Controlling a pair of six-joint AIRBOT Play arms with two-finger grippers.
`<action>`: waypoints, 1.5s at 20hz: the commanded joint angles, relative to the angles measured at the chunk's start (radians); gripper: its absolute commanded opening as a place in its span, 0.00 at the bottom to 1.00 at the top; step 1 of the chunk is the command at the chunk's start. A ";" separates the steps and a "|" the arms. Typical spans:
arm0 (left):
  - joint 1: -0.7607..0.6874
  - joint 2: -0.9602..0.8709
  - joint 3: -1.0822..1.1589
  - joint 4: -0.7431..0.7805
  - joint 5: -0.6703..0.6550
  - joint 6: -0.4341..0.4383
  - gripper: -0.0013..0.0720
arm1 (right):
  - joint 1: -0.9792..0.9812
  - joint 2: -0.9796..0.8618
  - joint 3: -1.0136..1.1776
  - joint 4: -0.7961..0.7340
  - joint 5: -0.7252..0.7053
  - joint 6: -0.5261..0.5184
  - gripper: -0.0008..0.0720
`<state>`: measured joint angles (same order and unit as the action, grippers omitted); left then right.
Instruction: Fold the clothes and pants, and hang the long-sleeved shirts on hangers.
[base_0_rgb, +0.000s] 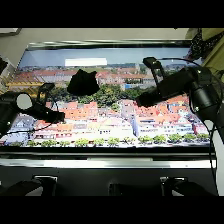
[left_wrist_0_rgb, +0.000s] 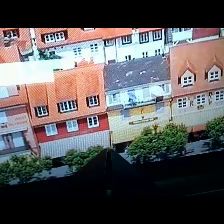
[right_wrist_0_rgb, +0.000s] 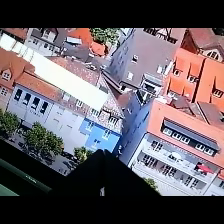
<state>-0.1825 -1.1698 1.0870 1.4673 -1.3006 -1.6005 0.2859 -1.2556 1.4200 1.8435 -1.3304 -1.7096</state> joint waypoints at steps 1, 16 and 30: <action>0.000 0.000 0.000 0.000 0.000 0.000 0.04 | 0.001 0.000 0.000 0.000 0.000 0.000 0.05; 0.000 0.000 0.000 0.000 0.000 0.000 0.04 | 0.001 0.000 0.000 0.000 0.000 0.000 0.05; 0.000 -0.007 0.000 0.000 0.004 0.000 0.04 | 0.001 0.000 0.000 0.000 0.070 0.000 0.05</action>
<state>-0.1825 -1.1728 1.0870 1.4673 -1.2980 -1.6005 0.2859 -1.2556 1.4200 1.8423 -1.2827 -1.7096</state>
